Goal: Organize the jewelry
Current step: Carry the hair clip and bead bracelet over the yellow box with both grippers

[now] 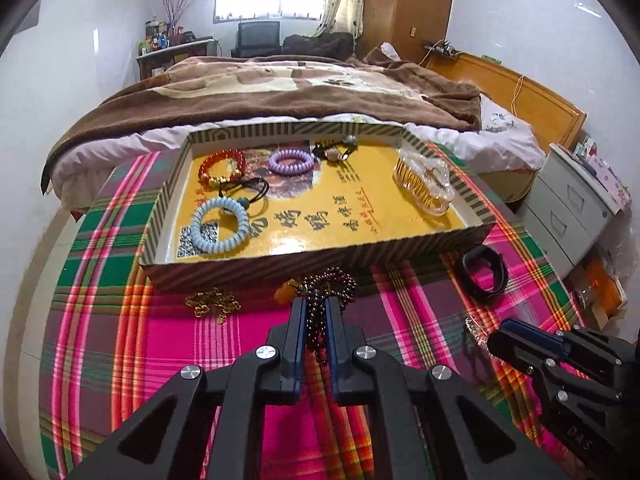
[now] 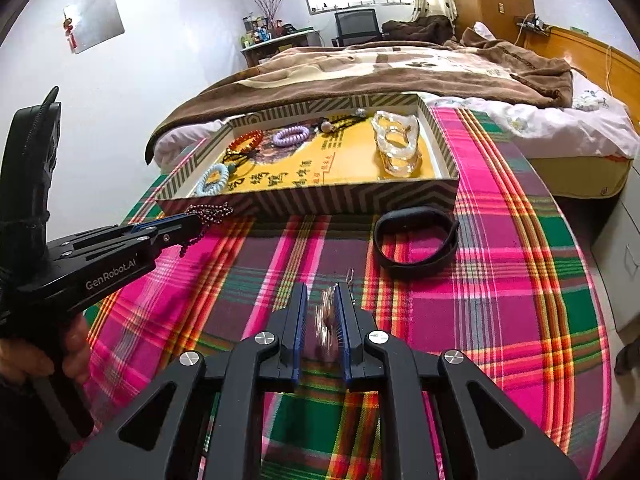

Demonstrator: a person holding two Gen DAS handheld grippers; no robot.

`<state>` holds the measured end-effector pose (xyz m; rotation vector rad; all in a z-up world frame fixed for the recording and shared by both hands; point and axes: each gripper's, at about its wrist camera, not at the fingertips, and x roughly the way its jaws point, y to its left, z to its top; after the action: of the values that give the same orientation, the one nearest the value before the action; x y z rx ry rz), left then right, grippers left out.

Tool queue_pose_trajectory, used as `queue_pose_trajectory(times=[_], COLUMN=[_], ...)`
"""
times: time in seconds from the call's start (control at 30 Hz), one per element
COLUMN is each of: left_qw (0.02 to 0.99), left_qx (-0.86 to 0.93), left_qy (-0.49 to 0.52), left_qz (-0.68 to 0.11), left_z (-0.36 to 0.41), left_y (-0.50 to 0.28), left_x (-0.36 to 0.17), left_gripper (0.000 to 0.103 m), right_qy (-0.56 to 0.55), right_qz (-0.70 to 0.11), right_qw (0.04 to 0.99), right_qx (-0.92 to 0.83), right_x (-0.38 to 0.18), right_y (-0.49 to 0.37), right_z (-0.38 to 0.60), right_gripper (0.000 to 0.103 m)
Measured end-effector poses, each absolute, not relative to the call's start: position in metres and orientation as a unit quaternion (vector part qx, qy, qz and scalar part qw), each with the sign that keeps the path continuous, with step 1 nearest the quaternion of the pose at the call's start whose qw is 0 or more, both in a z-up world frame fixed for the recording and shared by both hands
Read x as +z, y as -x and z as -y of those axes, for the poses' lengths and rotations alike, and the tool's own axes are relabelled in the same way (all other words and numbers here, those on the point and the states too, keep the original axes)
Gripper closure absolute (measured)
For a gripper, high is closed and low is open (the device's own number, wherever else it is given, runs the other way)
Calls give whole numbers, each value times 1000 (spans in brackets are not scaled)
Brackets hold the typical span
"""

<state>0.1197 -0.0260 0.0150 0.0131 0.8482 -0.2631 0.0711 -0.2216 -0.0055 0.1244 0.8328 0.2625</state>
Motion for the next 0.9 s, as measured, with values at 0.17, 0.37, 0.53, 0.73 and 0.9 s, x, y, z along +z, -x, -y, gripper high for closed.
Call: queue_pose_trajectory(times=[0.17,0.37,0.53,0.73,0.9], left_qw=[906,906,905,904,904], left_qx=[-130,-133,-133,-126,-128], left_qy=[-4,1,3,6,7], left_qz=[-402,-401,-405,-407,-407], left_z=[24,22,21,18,17], left_y=[-115,-114,-116,-118,-119], left_x=[25,25,21,19,19], left_gripper=[94,94,94,94,94], right_qy=[-56,-43,-29,-9,3], right_qz=[-399,-409,-432,-444,-445], right_qw=[907,904,894,889,890], right_qx=[124,114,118,114,97], right_x=[-2,-10,-25,-34,-34], right_y=[-71,-72,-78,-79,-78], right_z=[221,225,214,205,203], right_gripper=[91,90,75,64,72])
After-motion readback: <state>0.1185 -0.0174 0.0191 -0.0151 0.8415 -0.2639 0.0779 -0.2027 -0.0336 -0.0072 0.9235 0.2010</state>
